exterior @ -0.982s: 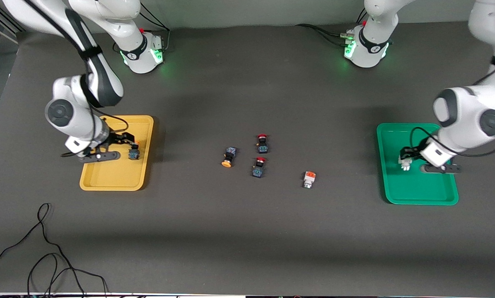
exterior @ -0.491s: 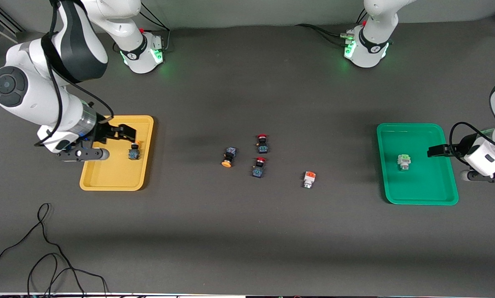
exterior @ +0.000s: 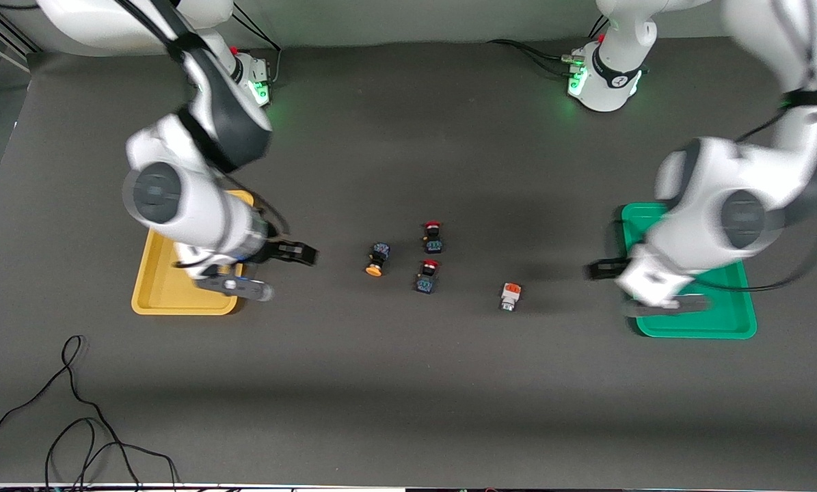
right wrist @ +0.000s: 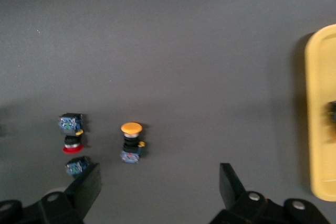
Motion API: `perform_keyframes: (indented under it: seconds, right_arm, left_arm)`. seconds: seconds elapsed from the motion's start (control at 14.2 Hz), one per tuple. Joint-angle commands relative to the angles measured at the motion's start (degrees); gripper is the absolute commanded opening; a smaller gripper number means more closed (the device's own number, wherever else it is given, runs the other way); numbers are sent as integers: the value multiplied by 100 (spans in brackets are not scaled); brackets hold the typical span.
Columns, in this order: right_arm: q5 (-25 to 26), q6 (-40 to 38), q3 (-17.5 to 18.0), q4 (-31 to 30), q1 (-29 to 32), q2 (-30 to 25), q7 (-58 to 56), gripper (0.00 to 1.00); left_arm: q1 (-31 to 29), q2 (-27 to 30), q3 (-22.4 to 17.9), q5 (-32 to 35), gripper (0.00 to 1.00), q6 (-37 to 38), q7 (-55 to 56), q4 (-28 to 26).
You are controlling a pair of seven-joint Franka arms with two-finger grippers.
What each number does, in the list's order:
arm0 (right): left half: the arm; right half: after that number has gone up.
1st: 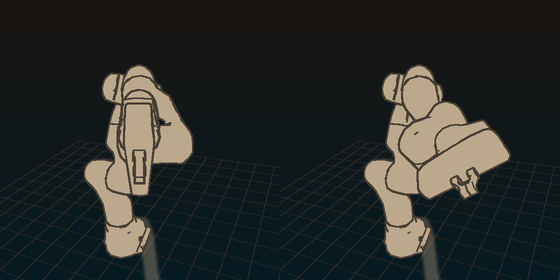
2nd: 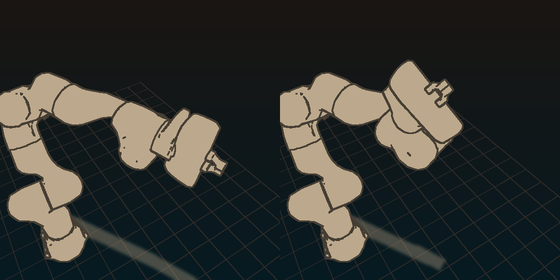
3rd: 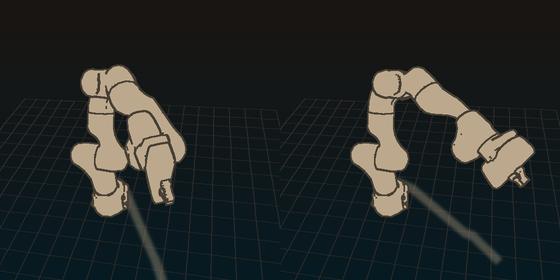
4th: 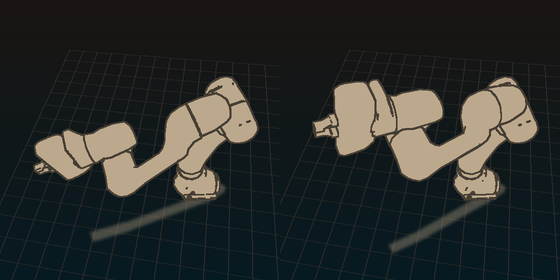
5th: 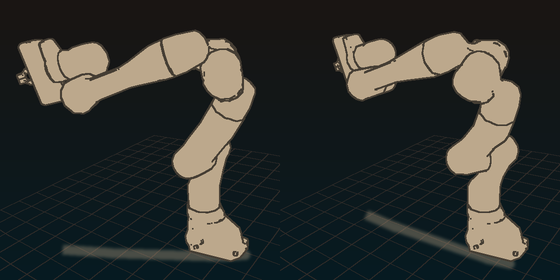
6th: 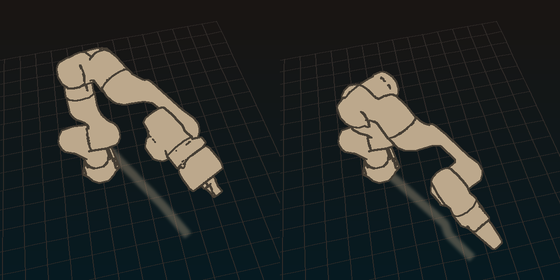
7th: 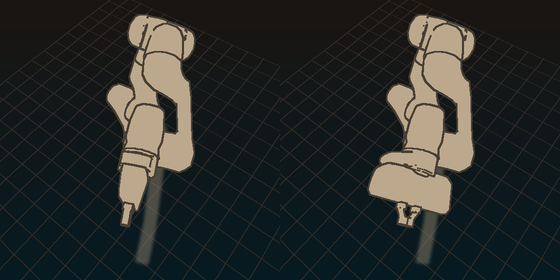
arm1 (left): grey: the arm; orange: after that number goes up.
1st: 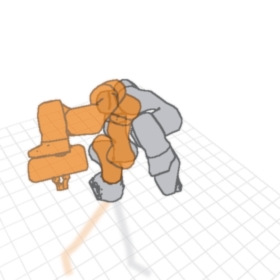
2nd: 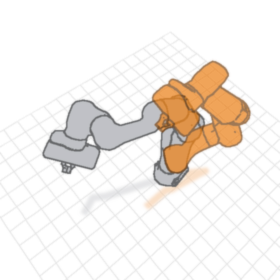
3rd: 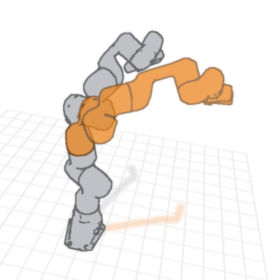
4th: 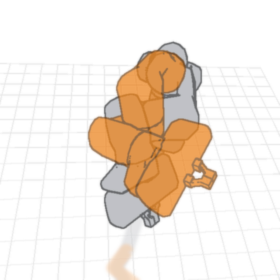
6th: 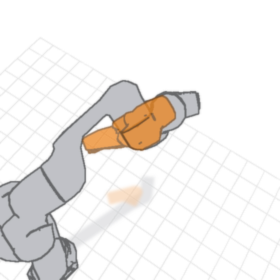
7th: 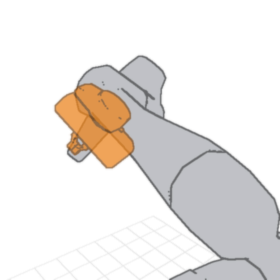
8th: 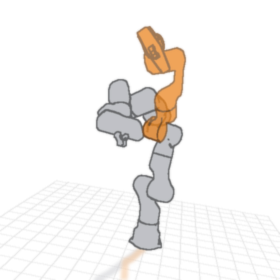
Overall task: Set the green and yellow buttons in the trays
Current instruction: 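Reach both grippers back to the buttons between the trays, then grasp a second yellow and green button with the right and left grippers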
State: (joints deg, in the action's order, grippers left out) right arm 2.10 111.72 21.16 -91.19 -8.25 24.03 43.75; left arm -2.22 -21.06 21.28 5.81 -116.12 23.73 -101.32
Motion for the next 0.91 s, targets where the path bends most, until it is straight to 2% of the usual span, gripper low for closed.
perform_keyframes:
  seconds: [0.0,0.14,0.49,0.7,0.84]
  right_arm:
    - [527,427,-7,242,-421,636,965,100]
    - [546,945,-7,181,-676,1049,1808,100]
    - [564,2106,28,-767,-905,1217,2206,100]
    - [914,2275,28,-952,-1055,1429,2610,100]
    - [1169,2310,28,-1180,-1064,1438,2726,100]
  left_arm:
    - [352,-327,-98,297,100,2,-235,191]
    - [634,-442,-98,298,100,116,-894,340]
    - [1013,-854,-98,306,100,-77,-976,463]
    - [1144,-1486,-150,464,100,-594,-792,683]
    - [1145,-1725,-160,884,100,-920,-389,684]
